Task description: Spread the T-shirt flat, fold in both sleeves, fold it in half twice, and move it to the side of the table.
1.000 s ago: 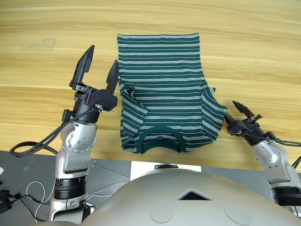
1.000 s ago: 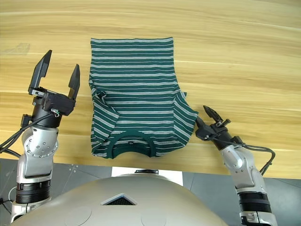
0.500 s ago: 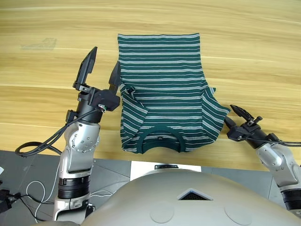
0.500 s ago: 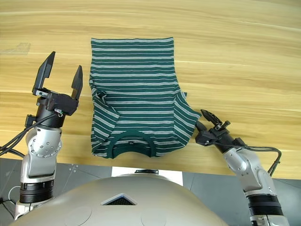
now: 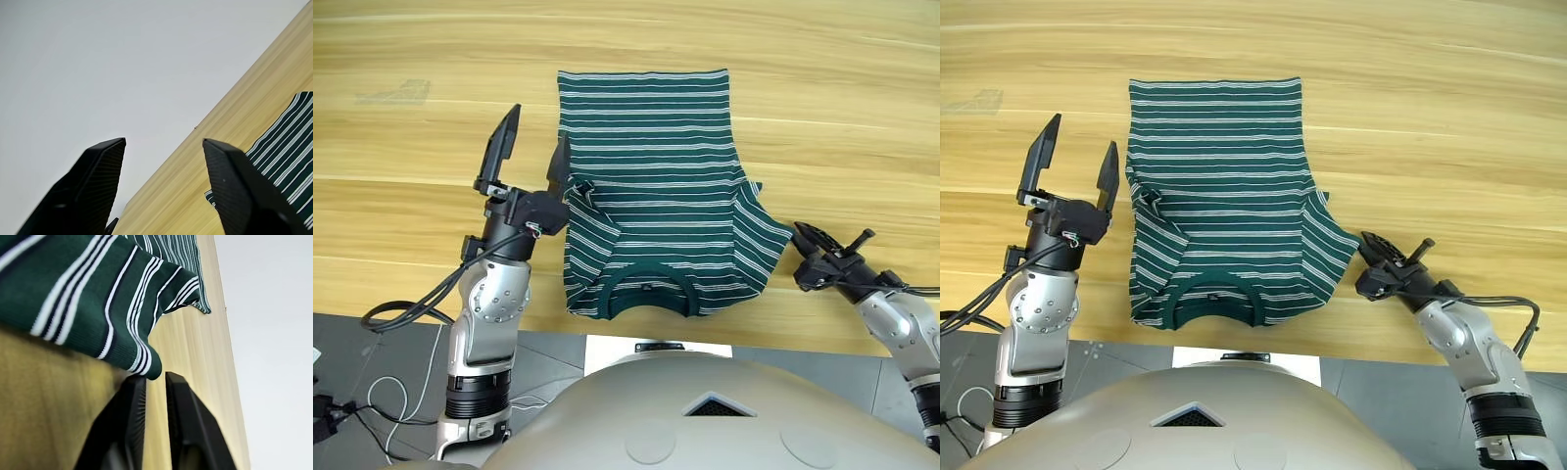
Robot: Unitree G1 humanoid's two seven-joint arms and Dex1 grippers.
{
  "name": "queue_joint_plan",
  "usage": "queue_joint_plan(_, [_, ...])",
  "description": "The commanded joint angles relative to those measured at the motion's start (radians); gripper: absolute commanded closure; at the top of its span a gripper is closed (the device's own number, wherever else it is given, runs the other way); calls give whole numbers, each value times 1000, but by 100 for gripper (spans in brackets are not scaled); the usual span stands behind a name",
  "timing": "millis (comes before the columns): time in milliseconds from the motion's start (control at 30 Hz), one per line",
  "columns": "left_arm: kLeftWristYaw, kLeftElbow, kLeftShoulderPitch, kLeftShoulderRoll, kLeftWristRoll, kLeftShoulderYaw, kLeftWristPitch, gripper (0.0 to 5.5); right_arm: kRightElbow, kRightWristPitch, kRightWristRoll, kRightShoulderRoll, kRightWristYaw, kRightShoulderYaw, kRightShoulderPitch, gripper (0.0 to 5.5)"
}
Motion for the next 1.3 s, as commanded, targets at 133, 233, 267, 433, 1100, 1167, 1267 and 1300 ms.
queue_joint_plan(133, [2, 11, -8, -10, 20, -19, 15, 256, 1, 15, -93, -34, 13, 54, 16, 505])
queue_joint_plan(233, [6, 17, -5, -15, 23, -28, 14, 256, 7, 18, -92, -42, 14, 63, 12, 505])
queue_joint_plan(267, [7, 21, -5, -16, 24, -30, 13, 256, 9, 23, -92, -43, 15, 65, 13, 505])
queue_joint_plan(433, [10, 23, -1, -16, 24, -31, 12, 256, 8, 26, -83, -62, 46, 90, 6, 409])
queue_joint_plan(1100, [36, 69, -6, -34, 35, -65, 3, 256, -3, 35, -176, -118, 33, 159, -26, 351])
queue_joint_plan(1167, [38, 75, -11, -33, 36, -68, 2, 256, 2, 32, -172, -118, 34, 167, -34, 351])
queue_joint_plan(1267, [38, 77, -21, -30, 35, -71, 3, 256, 10, 32, -158, -110, 35, 176, -46, 370])
queue_joint_plan(1300, [38, 76, -22, -29, 35, -71, 3, 256, 12, 31, -154, -108, 34, 178, -50, 388])
